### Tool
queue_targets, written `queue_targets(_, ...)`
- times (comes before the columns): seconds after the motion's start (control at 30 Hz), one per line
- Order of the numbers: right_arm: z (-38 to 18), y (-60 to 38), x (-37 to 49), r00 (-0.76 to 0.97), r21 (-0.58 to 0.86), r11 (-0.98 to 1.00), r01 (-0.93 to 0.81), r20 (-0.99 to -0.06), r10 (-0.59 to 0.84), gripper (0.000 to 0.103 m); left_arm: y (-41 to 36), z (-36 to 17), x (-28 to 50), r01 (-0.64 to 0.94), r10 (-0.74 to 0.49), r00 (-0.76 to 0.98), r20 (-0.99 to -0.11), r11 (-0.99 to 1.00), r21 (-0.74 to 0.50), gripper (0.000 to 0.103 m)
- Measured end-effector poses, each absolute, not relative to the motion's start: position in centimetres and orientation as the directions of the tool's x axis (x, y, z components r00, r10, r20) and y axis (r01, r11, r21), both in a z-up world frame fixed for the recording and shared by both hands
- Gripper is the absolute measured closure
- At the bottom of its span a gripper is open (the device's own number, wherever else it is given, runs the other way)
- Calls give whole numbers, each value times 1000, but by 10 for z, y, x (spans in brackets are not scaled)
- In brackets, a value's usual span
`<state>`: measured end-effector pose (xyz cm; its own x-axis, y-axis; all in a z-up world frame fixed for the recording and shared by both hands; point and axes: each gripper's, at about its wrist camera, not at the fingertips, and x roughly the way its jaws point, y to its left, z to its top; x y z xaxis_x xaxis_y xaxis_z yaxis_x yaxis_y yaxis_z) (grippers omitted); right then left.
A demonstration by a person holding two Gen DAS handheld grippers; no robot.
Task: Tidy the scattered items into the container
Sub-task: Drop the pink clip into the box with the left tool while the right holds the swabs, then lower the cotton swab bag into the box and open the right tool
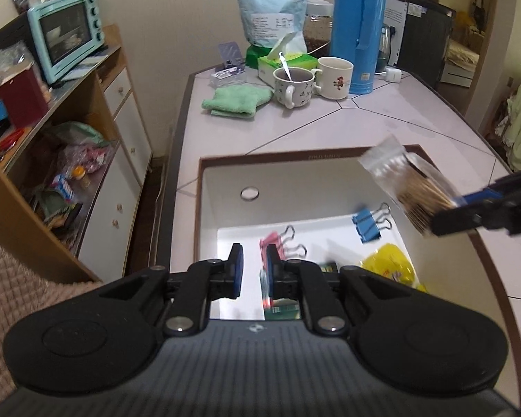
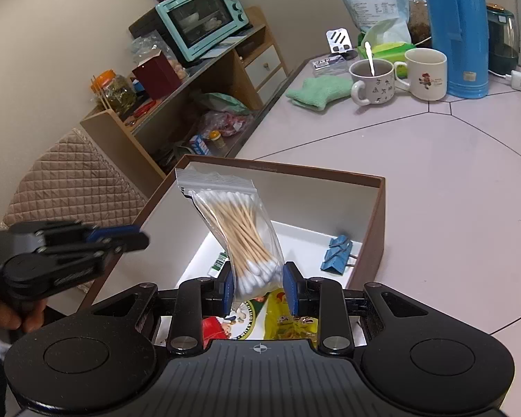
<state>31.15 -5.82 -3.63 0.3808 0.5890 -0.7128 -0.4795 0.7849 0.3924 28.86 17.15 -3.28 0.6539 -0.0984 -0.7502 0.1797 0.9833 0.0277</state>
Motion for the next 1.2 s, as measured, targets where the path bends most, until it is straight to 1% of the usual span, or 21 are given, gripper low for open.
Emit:
queue_targets(0.17,-41,-50,314,370,386,784,-486,-722,585,74,178,-27,266,144,-99,640,-762,990,-7,87)
queue_targets(0.6,-61,-32,332,363,348,798,-492,-751,551,74,175,-28,258,138,-97,629,-772,990,-12,87)
queue_targets(0.67,-63,-29,334,372,341,794,-503,-744,555,74,174,-29,258,139,-99,627,-773,990,-13,87)
queue_targets(0.73,-65,-28,339,367,368,782,-504,-728,579,74,174,-29,259,139,-101,625,-774,990,-16,86)
queue_targets(0.77,-66,-28,341,364,388,776,-497,-718,593,64,174,-29,259,139,-101,625,-774,990,-16,85)
queue_targets(0.8,-67,-29,343,368,412,770,-488,-703,609,57,174,-30,259,139,-101,624,-775,990,-16,85)
queue_targets(0.83,-65,-30,343,378,428,762,-486,-683,625,44,174,-30,259,140,-101,624,-775,990,-16,84)
queue_targets(0.87,-62,-30,342,389,437,755,-488,-665,637,26,173,-30,259,140,-102,624,-775,990,-17,84)
queue_targets(0.9,-59,-30,340,412,431,758,-489,-652,636,16,174,-30,259,140,-102,624,-775,990,-17,84)
queue_targets(0.93,-55,-30,338,435,414,766,-492,-645,628,11,174,-30,259,139,-102,624,-774,990,-18,84)
queue_targets(1.0,-49,-32,334,454,405,765,-501,-630,630,11,174,-30,259,138,-101,624,-775,990,-18,83)
queue_targets(1.1,-36,-45,329,466,444,759,-475,-605,646,11,174,-29,256,136,-99,623,-776,991,-18,82)
queue_targets(1.2,-21,-57,319,481,436,775,-458,-611,628,11,171,-26,252,137,-97,621,-777,990,-14,76)
